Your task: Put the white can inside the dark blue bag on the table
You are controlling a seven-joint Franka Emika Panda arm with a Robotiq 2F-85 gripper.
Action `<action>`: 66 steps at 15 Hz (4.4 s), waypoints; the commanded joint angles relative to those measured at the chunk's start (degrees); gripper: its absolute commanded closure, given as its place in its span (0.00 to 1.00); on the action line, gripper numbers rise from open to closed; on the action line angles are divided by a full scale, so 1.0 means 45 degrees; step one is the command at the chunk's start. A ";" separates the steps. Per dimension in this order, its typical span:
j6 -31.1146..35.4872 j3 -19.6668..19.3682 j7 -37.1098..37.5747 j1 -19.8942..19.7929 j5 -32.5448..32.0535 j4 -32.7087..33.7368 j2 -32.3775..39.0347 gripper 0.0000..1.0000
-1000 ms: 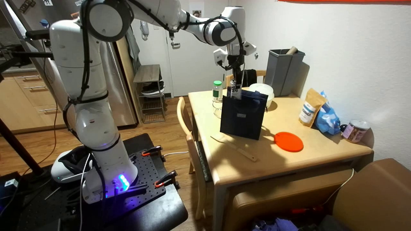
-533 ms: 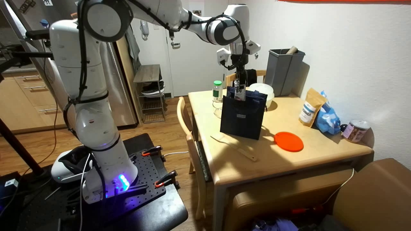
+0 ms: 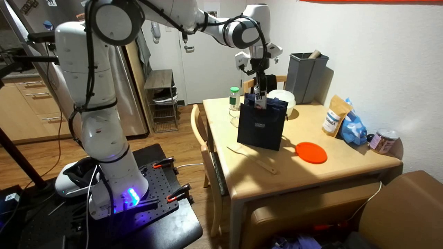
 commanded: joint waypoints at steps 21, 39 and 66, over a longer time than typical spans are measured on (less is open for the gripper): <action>0.0497 0.0105 -0.0169 0.0248 -0.0020 0.1018 0.0772 0.41; 0.0201 -0.0516 0.0091 0.0193 -0.0407 0.2302 0.2583 0.48; -0.0463 -0.0665 0.0248 0.0355 -0.0082 0.2192 0.4366 0.30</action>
